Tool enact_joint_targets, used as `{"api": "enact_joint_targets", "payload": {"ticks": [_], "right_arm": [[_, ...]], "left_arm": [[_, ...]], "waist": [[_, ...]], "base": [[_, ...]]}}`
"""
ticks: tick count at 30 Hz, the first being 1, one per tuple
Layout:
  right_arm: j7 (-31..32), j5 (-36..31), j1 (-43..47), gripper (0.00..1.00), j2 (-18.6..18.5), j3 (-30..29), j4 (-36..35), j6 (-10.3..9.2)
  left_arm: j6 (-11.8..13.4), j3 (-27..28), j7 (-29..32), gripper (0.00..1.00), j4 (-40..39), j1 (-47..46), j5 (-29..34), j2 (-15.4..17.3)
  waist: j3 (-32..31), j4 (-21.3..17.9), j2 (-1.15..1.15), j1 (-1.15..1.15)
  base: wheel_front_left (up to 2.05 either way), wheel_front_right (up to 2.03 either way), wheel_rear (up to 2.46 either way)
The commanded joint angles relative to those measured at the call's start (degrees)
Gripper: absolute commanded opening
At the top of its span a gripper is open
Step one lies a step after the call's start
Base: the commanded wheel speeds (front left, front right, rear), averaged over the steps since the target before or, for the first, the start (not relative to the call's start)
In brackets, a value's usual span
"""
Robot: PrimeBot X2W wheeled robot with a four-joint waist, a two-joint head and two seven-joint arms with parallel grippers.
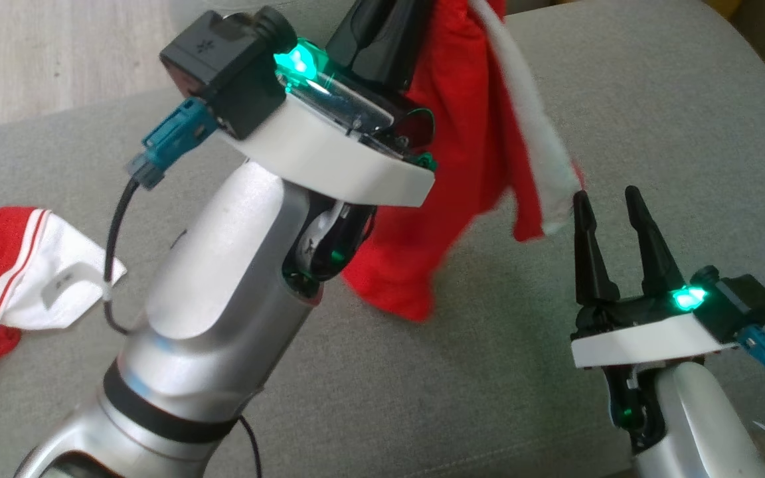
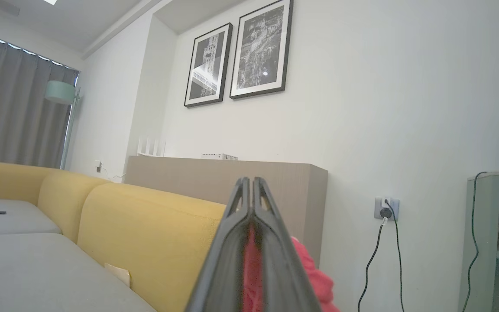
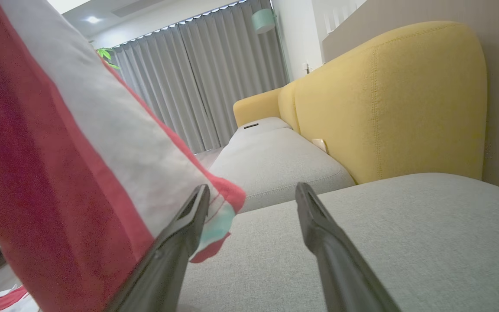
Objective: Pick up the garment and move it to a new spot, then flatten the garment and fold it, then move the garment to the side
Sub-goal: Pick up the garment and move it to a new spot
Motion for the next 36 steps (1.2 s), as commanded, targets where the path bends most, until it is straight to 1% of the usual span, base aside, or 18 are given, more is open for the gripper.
{"api": "enact_joint_targets", "payload": {"ticks": [1,3,5,10,13,17,24,25,26,31,36], "right_arm": [[-0.5,0.3,-1.0,1.0,-0.1,1.1,-2.4,0.44],[-0.5,0.4,-0.9,1.0,-0.1,0.7,-2.7,0.44],[-0.5,0.5,-0.9,1.0,-0.1,0.2,-3.0,0.44],[-0.5,0.4,-1.0,1.0,-0.1,-0.6,-3.0,0.44],[-0.5,-0.2,-1.2,1.0,-0.1,-0.6,-2.7,0.44],[-0.5,-0.7,-1.4,1.0,-0.1,-0.4,-2.5,0.44],[-0.5,-1.9,-1.7,1.0,-0.1,0.2,-1.8,0.44],[-0.5,-2.0,-1.7,1.0,-0.1,0.2,-1.7,0.44],[-0.5,-2.1,-1.7,1.0,-0.1,0.1,-1.6,0.44],[-0.5,-2.6,-1.5,1.0,-0.1,-0.3,-1.0,0.44],[-0.5,-3.1,-0.8,1.0,-0.1,-1.1,-0.8,0.44]], "left_arm": [[1.0,1.5,-0.7,0.0,-1.4,-2.5,-0.4,0.9],[2.1,1.7,-1.0,0.0,0.7,-0.5,-0.9,0.9],[2.4,2.3,-1.1,0.0,3.5,2.7,-1.7,1.3],[1.9,2.5,-1.3,0.0,11.7,11.0,-0.2,4.9],[1.9,3.9,-1.4,0.0,16.3,14.6,0.8,5.6],[1.3,5.9,-1.4,0.0,19.0,17.0,2.4,5.2],[-0.5,10.7,-1.4,0.0,22.8,19.7,5.3,2.7],[-0.6,11.1,-1.4,0.69,23.3,19.8,5.9,2.5],[-0.7,11.6,-1.4,1.0,23.5,20.0,6.4,2.3],[-0.9,15.0,-1.4,1.0,21.8,20.8,9.0,1.4],[-1.0,19.0,-1.4,1.0,15.2,22.9,12.1,1.1]], "waist": [[0.3,-0.3,0.0,0.0],[0.7,0.0,0.0,0.0],[1.1,0.6,0.0,0.0],[2.3,3.1,0.0,0.0],[2.8,4.5,0.0,0.0],[3.3,5.6,0.0,0.0],[3.7,7.1,0.0,0.0],[3.7,7.2,0.0,0.0],[3.6,7.4,0.0,0.0],[2.7,8.6,0.0,0.0],[1.4,10.5,0.0,0.0]], "base": [[0.0,0.0,0.0],[0.0,0.0,0.0],[0.0,0.0,0.0],[0.0,0.0,0.0],[0.0,0.0,0.0],[0.0,0.0,0.0],[0.0,0.0,0.0],[0.0,0.0,0.0],[0.0,0.0,0.0],[0.0,0.0,0.0],[0.0,0.0,0.0]]}}
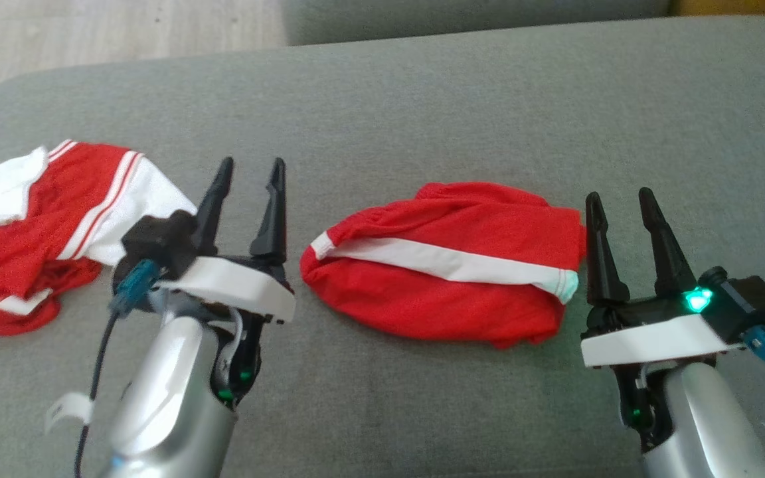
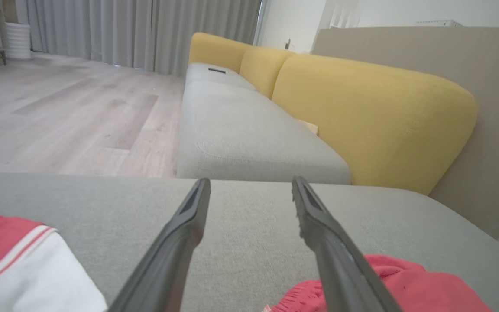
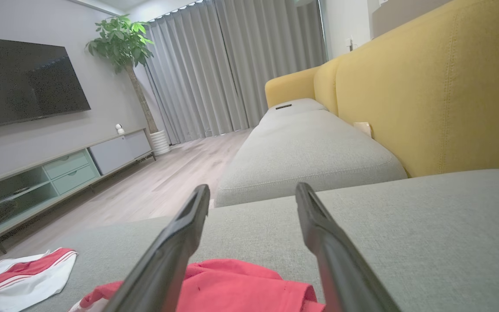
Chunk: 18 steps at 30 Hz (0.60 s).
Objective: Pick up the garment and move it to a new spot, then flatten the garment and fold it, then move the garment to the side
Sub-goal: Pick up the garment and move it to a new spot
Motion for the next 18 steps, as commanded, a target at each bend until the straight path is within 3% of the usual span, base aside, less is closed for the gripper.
{"api": "enact_joint_targets", "payload": {"ticks": [1,10,18], "right_arm": [[-0.4,-0.5,-0.5,1.0,-0.1,1.0,-1.7,0.44],[-0.4,-0.9,4.0,1.0,-0.1,-0.7,-2.0,0.44],[-0.4,-1.8,6.4,1.0,-0.1,-1.1,-1.5,0.44]], "left_arm": [[-0.3,2.5,-0.7,1.0,-3.0,-0.6,1.0,0.4],[0.2,6.5,-0.7,1.0,-15.1,11.0,7.5,0.3],[1.9,4.7,-0.7,1.0,-17.1,15.4,6.0,0.2]], "waist": [[-0.7,0.9,0.0,0.0],[-3.9,4.8,0.0,0.0],[-4.5,5.7,0.0,0.0]], "base": [[0.0,0.0,0.0],[0.0,0.0,0.0],[0.0,0.0,0.0]]}}
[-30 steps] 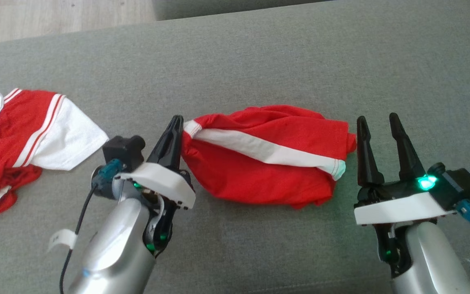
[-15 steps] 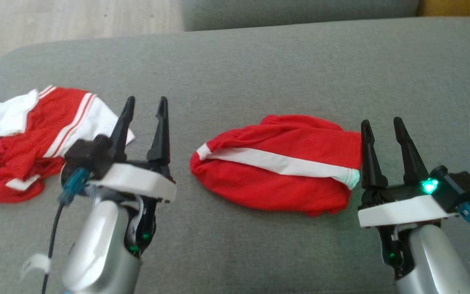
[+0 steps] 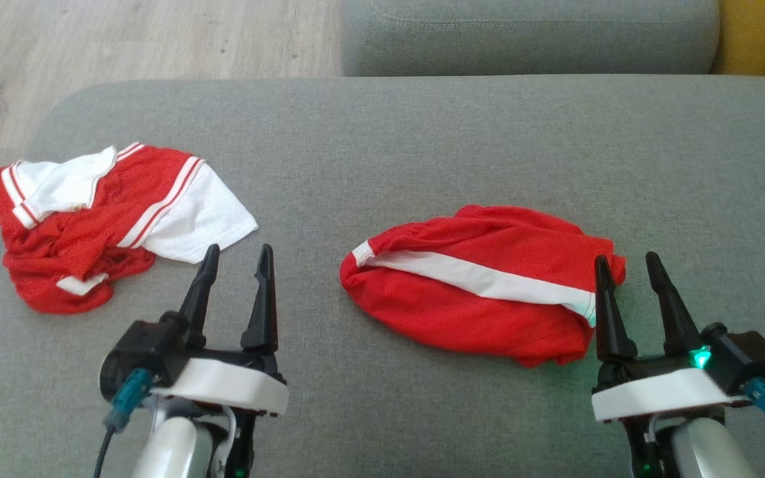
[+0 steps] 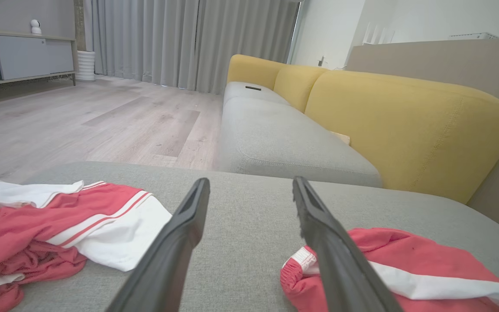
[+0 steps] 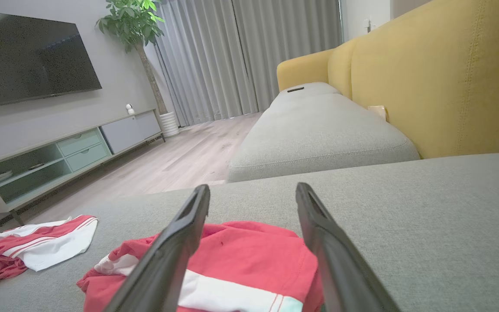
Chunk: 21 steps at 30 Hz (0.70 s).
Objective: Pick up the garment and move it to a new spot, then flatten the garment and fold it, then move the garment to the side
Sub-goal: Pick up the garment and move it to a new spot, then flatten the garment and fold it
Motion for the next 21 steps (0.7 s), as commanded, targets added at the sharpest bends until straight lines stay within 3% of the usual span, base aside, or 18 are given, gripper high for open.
{"api": "enact_joint_targets", "payload": {"ticks": [1,21], "right_arm": [[-0.4,-0.4,-1.3,1.0,-0.2,1.0,-1.5,0.44],[3.5,7.6,-4.0,1.0,-0.2,6.0,10.7,0.44]], "left_arm": [[0.8,1.0,-0.3,1.0,-2.7,-2.7,-0.5,0.3],[1.2,-1.4,-0.3,1.0,-1.3,-4.2,-2.0,0.3]], "waist": [[0.3,0.0,0.0,0.0],[2.9,0.1,0.0,0.0]], "base": [[0.0,0.0,0.0],[0.0,0.0,0.0]]}}
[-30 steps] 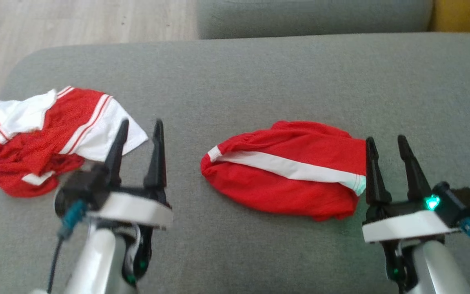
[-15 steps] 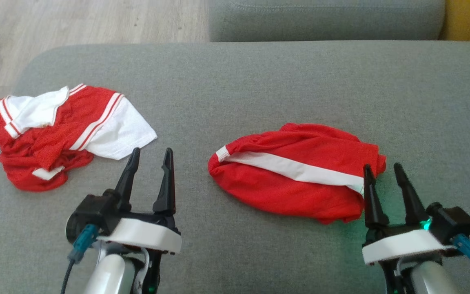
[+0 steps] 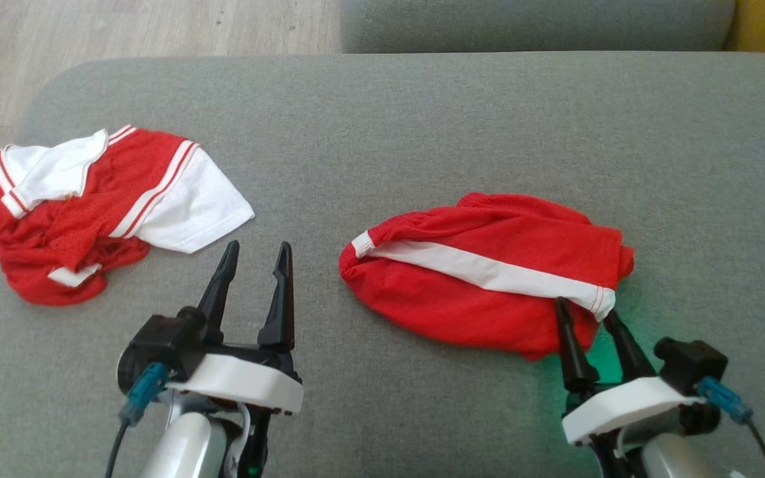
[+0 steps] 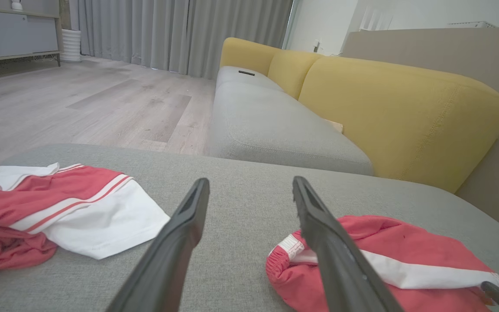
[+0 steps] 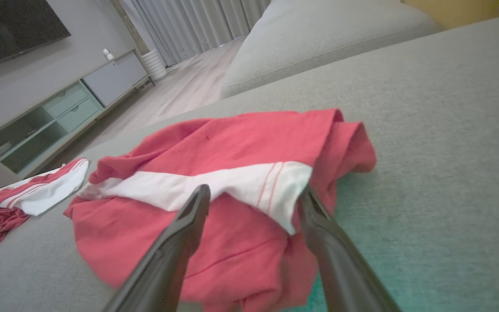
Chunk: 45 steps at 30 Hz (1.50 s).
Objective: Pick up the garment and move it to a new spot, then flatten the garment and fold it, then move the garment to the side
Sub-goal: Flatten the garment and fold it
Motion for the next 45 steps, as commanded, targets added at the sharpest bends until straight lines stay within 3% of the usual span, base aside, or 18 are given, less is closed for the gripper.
{"api": "enact_joint_targets", "payload": {"ticks": [1,11,12,13,20,30,45], "right_arm": [[-0.2,0.5,-2.2,1.0,-0.2,1.9,-1.3,0.44],[-1.9,0.8,-4.0,1.0,-0.2,2.7,-0.9,0.44],[-2.1,0.7,-4.1,0.88,-0.2,2.5,-0.9,0.44],[-2.3,0.6,-4.2,0.0,-0.2,2.1,-0.9,0.44],[-2.4,-1.8,-3.4,0.0,-0.2,-0.3,-2.5,0.44],[0.7,-4.5,0.1,0.0,-0.2,-5.5,-6.1,0.44],[1.4,-5.6,-0.6,0.0,-0.2,-6.0,-8.5,0.44]], "left_arm": [[0.3,1.7,-0.3,1.0,-1.6,-3.0,-0.3,0.2],[0.2,1.5,-0.3,1.0,-0.1,-3.2,-0.2,0.2],[0.0,1.3,-0.3,1.0,0.5,-3.2,0.1,0.2],[-0.6,0.9,-0.3,1.0,1.1,-3.2,0.3,0.2],[-2.6,0.8,-0.3,1.0,3.9,-4.5,1.7,0.2],[-7.8,-3.5,0.1,1.0,12.9,-9.9,3.1,0.3],[-10.1,-6.9,9.7,1.0,28.4,-22.9,0.4,1.7]], "waist": [[0.0,0.0,0.0,0.0],[-0.2,-0.4,0.0,0.0],[-0.3,-0.5,0.0,0.0],[-0.3,-0.6,0.0,0.0],[-0.5,-2.4,0.0,0.0],[0.1,-5.3,0.0,0.0],[3.4,-8.4,0.0,0.0]], "base": [[0.0,0.0,0.0],[0.0,0.0,0.0],[0.0,0.0,0.0],[0.0,0.0,0.0],[0.0,0.0,0.0],[0.0,0.0,0.0],[0.0,0.0,0.0]]}}
